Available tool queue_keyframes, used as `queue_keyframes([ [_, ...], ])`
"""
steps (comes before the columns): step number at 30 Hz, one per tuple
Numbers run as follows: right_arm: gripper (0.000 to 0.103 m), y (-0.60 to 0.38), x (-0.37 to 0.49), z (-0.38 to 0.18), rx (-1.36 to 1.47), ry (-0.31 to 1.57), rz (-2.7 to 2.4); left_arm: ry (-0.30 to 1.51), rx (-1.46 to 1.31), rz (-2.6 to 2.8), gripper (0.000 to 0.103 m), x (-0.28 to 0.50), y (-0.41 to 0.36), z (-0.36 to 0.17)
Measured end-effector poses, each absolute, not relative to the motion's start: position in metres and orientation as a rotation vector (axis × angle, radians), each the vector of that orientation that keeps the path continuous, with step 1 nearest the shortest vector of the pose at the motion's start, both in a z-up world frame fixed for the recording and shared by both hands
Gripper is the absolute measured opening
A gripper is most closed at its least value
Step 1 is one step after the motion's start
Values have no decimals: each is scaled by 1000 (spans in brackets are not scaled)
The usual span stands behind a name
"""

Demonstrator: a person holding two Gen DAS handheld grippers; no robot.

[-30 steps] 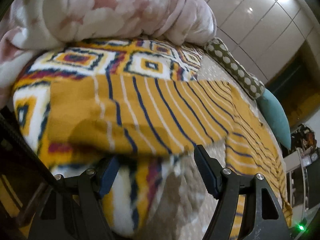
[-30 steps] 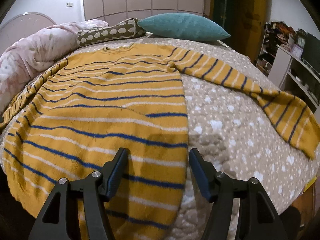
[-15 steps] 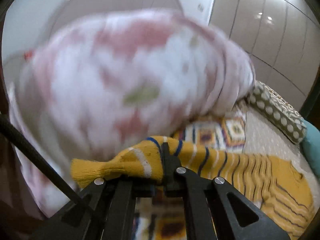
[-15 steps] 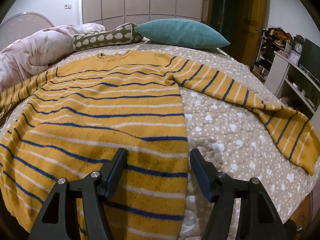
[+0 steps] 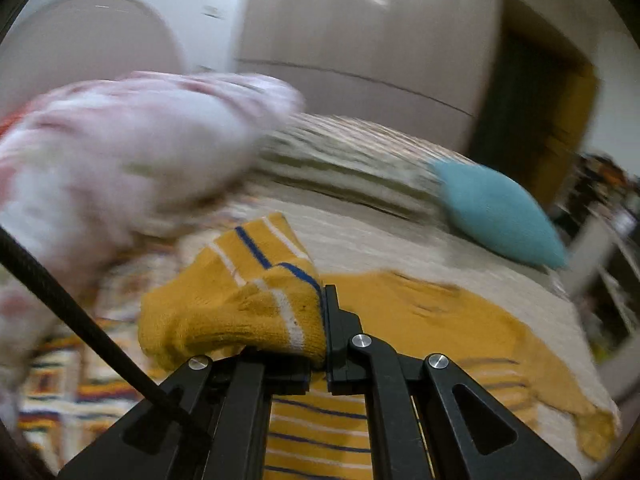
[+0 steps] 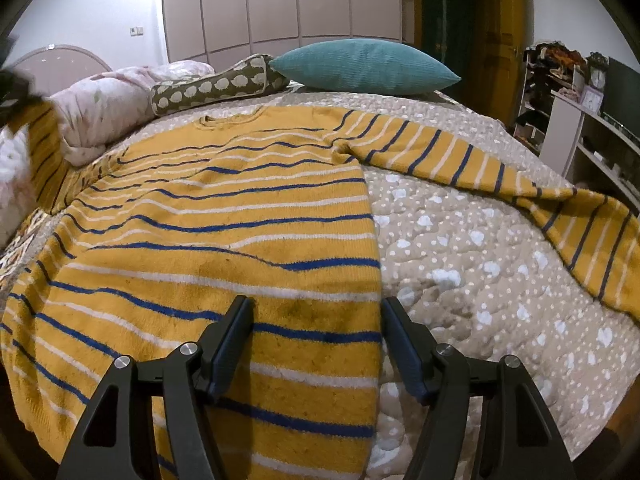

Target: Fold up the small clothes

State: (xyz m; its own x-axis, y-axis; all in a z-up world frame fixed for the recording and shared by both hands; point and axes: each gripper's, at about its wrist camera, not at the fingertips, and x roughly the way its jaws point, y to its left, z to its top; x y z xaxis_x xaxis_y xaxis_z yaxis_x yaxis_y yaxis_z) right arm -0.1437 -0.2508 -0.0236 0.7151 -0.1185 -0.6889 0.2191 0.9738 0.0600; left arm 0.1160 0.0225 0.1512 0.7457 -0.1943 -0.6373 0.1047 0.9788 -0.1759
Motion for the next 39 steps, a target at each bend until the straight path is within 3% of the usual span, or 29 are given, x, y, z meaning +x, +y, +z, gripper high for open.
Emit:
queue_keyframes([
  [7, 73, -257, -151, -27, 168, 727, -150, 831, 28, -474, 7, 110, -151, 102],
  [11, 74, -258, -154, -28, 155, 722, -134, 902, 25, -551, 44, 100, -185, 77],
  [14, 75, -259, -156, -30, 158, 717, -125, 909, 0, -556, 48, 84, -171, 76],
  [18, 77, -256, -156, -31, 152, 715, -132, 879, -21, -519, 65, 55, -120, 84],
  [25, 78, -254, -155, -16, 140, 729, -157, 749, -46, -344, 77, 4, -13, 97],
  [34, 78, -195, -88, 47, -131, 627, -52, 683, -106, -12, 77, 1, 87, 44],
  [39, 78, -125, -15, 28, -472, 644, -11, 659, -139, -11, 77, -4, 114, 27],
])
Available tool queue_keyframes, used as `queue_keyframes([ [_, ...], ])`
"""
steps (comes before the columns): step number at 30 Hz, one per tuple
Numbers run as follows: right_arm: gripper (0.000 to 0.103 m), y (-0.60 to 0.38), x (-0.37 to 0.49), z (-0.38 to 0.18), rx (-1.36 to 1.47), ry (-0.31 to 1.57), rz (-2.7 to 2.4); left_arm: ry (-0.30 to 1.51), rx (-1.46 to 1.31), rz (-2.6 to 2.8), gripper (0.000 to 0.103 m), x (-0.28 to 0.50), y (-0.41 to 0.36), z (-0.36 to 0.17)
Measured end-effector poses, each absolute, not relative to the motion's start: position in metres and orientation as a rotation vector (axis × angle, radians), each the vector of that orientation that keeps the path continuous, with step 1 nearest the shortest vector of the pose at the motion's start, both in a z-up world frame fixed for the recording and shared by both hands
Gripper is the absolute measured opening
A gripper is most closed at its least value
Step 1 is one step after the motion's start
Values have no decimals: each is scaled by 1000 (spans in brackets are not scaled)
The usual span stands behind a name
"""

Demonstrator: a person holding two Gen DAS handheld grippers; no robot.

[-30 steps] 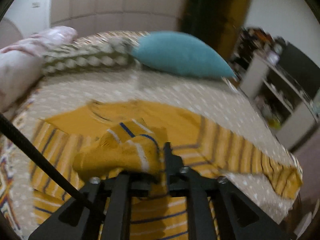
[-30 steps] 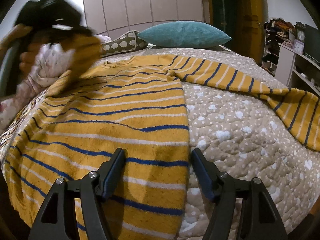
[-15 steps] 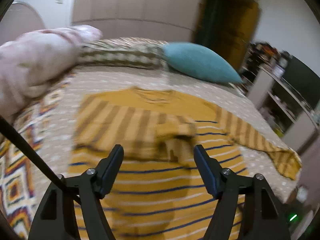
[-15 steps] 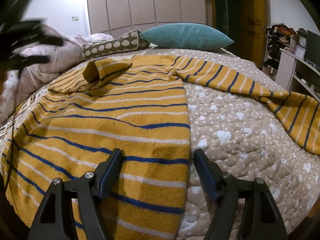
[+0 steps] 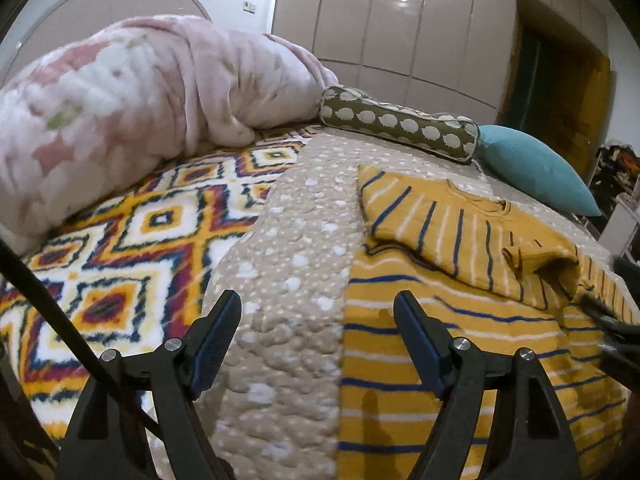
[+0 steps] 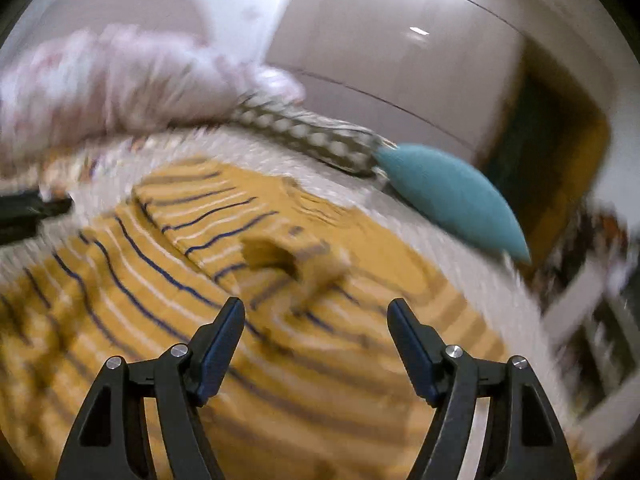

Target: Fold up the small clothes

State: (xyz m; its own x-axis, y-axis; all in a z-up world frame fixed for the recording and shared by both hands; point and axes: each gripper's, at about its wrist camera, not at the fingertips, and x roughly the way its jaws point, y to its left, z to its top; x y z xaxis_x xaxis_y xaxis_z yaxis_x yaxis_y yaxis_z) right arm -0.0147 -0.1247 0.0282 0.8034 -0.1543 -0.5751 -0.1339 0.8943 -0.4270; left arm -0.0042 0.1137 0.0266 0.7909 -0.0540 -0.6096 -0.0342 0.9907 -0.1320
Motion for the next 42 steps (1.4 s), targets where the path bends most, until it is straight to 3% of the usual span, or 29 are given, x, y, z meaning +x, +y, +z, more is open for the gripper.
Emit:
queue_keyframes([
  [3, 76, -100, 30, 3, -653, 694, -62, 671, -200, -55, 77, -2, 124, 22],
  [4, 67, -98, 43, -3, -698, 696, -92, 678, -208, -61, 77, 0, 126, 19],
  [5, 41, -100, 52, -4, -705, 706, -117, 685, -210, -62, 77, 0, 126, 18],
  [7, 23, -128, 69, 7, -562, 754, -157, 700, -221, -64, 77, 1, 128, 15],
  [14, 25, -283, 59, 22, 87, 851, -345, 737, -273, -62, 77, 5, 134, 8],
  [17, 45, -321, 33, 10, 271, 882, -315, 756, -295, -56, 77, 7, 137, 3],
  [25, 45, -410, -100, 17, 501, 810, -385, 761, -292, -47, 77, 7, 137, -1],
  [31, 57, -496, -198, 46, 606, 701, -563, 768, -289, -41, 77, 8, 136, -2],
  [42, 65, -510, -198, 21, 879, 711, -406, 769, -286, -41, 78, 8, 136, -2],
])
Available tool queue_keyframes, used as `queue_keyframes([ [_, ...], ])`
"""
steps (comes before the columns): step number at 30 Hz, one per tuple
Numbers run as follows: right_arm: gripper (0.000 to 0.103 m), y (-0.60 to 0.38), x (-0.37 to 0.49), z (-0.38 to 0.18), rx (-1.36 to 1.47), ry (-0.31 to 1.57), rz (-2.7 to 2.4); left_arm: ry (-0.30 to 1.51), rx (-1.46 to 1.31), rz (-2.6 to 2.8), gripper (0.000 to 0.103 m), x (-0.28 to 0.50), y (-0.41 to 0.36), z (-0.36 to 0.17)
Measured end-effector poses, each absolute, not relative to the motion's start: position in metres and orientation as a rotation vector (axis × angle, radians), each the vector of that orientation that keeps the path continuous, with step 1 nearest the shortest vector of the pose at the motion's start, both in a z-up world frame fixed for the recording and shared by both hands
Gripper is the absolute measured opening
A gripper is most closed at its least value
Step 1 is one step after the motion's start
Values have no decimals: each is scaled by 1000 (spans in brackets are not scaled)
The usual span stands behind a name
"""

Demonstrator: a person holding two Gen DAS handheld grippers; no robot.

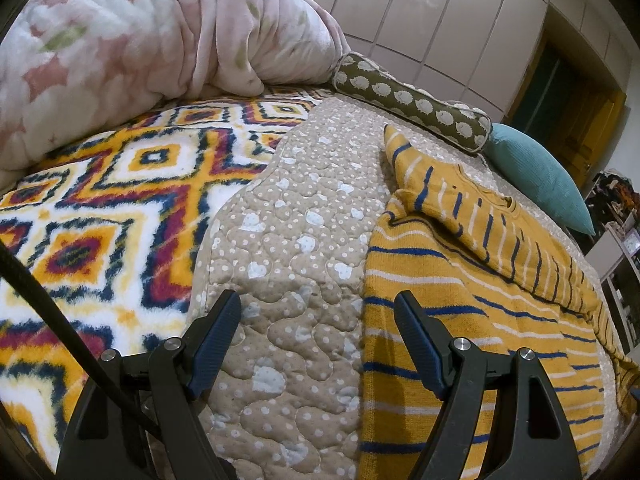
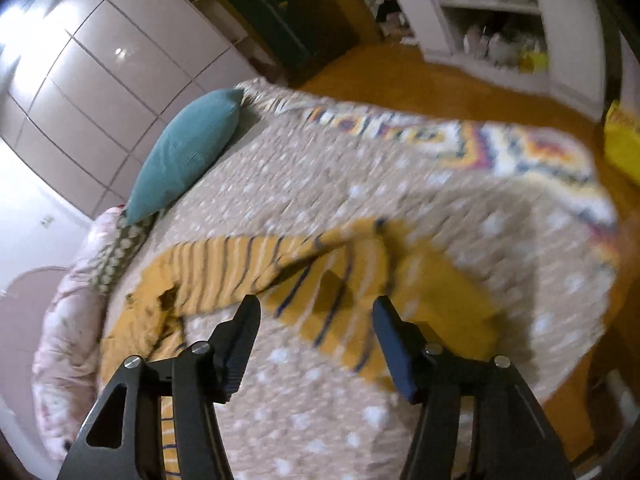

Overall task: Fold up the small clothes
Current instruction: 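Grasp the remaining sleeve cuff with the right tool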

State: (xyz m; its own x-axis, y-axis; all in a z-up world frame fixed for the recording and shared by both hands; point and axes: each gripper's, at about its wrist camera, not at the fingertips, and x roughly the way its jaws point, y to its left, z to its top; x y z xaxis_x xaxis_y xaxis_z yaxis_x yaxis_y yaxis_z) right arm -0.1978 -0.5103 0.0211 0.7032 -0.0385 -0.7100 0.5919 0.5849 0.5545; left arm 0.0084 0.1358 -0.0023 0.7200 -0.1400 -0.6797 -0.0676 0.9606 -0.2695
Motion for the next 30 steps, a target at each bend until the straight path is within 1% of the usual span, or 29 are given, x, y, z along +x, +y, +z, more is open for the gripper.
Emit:
queue_keyframes([
  [4, 67, -533, -165, 1, 1027, 705, -466, 769, -289, -42, 78, 9, 136, -3],
  [6, 67, -547, -160, -5, 1119, 659, -549, 769, -288, -40, 78, 8, 135, -2],
  [7, 62, -551, -158, -7, 1153, 647, -578, 769, -289, -41, 79, 8, 135, -2],
  [8, 39, -555, -155, -8, 1177, 654, -613, 769, -290, -42, 79, 8, 136, -2],
  [10, 7, -558, -138, 1, 1140, 727, -632, 770, -290, -44, 79, 9, 136, -2],
  [12, 7, -555, -129, 25, 1066, 710, -612, 769, -292, -44, 79, 9, 135, -2],
  [16, 7, -531, -135, 105, 888, 561, -471, 771, -289, -44, 79, 9, 136, -2],
  [18, 7, -522, -150, 117, 885, 525, -422, 770, -291, -44, 79, 9, 136, -2],
  [21, 7, -511, -172, 92, 904, 546, -394, 770, -292, -45, 79, 9, 136, -1],
  [23, 7, -508, -185, 53, 950, 600, -408, 770, -292, -45, 79, 9, 136, -1],
  [26, 8, -516, -206, -20, 1132, 651, -423, 770, -291, -45, 79, 9, 136, -1],
  [27, 9, -521, -210, -32, 1159, 652, -421, 770, -291, -45, 79, 9, 136, -1],
  [28, 8, -520, -219, -39, 1174, 633, -409, 770, -291, -45, 79, 9, 136, -1],
  [30, 8, -519, -224, -37, 1135, 614, -407, 772, -290, -45, 79, 9, 136, -1],
])
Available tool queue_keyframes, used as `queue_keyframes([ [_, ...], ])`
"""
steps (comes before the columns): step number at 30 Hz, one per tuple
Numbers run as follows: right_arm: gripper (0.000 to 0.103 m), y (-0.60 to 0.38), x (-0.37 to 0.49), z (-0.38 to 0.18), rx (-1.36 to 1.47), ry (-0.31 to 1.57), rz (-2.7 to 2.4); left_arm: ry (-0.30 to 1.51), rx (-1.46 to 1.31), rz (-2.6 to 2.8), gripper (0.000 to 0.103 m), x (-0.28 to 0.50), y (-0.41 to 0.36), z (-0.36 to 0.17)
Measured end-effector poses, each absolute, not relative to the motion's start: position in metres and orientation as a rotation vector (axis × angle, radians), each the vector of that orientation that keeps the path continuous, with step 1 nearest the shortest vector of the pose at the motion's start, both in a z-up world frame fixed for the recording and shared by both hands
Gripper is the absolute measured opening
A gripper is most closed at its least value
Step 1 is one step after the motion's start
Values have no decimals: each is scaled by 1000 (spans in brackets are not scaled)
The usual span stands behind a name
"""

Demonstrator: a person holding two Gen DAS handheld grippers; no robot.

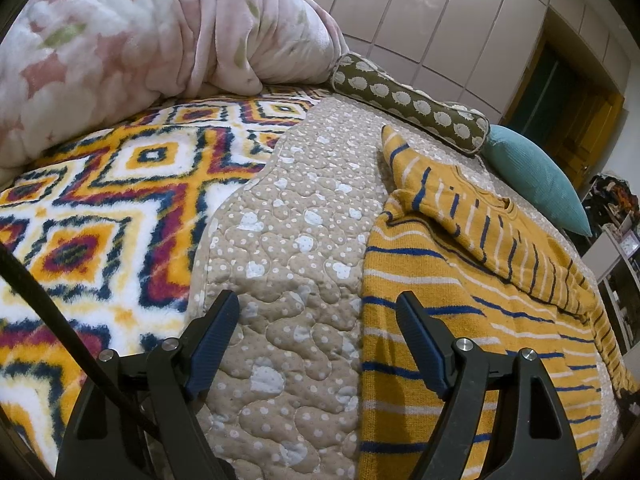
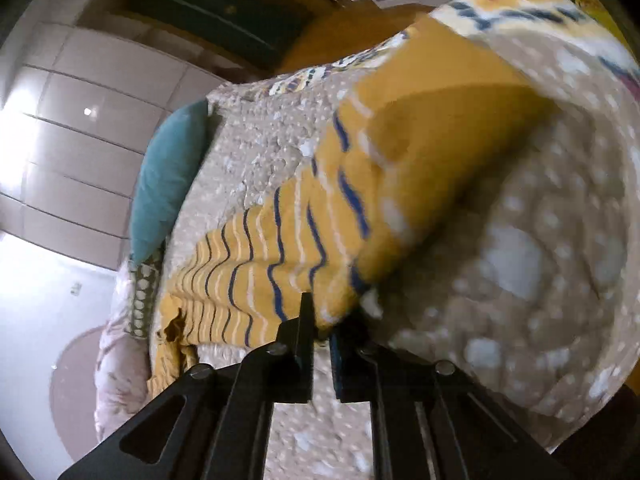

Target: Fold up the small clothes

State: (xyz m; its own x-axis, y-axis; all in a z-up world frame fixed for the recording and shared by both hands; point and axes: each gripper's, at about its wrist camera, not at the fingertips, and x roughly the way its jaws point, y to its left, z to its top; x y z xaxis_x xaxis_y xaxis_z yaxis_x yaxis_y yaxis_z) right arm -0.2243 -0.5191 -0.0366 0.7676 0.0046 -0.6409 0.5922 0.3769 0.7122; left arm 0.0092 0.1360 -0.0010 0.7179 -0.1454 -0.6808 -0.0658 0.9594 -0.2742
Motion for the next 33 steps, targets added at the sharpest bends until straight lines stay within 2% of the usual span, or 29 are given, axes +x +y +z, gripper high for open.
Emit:
queue_keyframes([
  [5, 32, -516, -240, -11, 968, 592, -477, 774, -287, -44, 80, 10, 135, 0],
  [7, 36, -520, -247, -10, 961, 569, -499, 775, -285, -44, 80, 10, 135, 0],
  [12, 37, -533, -246, -8, 985, 556, -532, 775, -286, -44, 80, 9, 135, 0],
  [15, 35, -541, -231, -3, 963, 564, -605, 776, -286, -44, 80, 10, 135, -1],
  [17, 8, -546, -215, 5, 898, 626, -686, 777, -285, -44, 80, 10, 135, -1],
  [20, 7, -539, -178, 27, 717, 720, -742, 777, -288, -45, 81, 9, 135, -1],
  [23, 7, -505, -135, 74, 584, 716, -665, 776, -289, -45, 81, 10, 135, -1],
  [28, 7, -389, -40, 149, 386, 684, -374, 766, -330, -62, 81, 6, 137, 0],
  [33, 7, -265, 46, 148, 292, 742, -116, 724, -392, -91, 81, -3, 145, 8],
])
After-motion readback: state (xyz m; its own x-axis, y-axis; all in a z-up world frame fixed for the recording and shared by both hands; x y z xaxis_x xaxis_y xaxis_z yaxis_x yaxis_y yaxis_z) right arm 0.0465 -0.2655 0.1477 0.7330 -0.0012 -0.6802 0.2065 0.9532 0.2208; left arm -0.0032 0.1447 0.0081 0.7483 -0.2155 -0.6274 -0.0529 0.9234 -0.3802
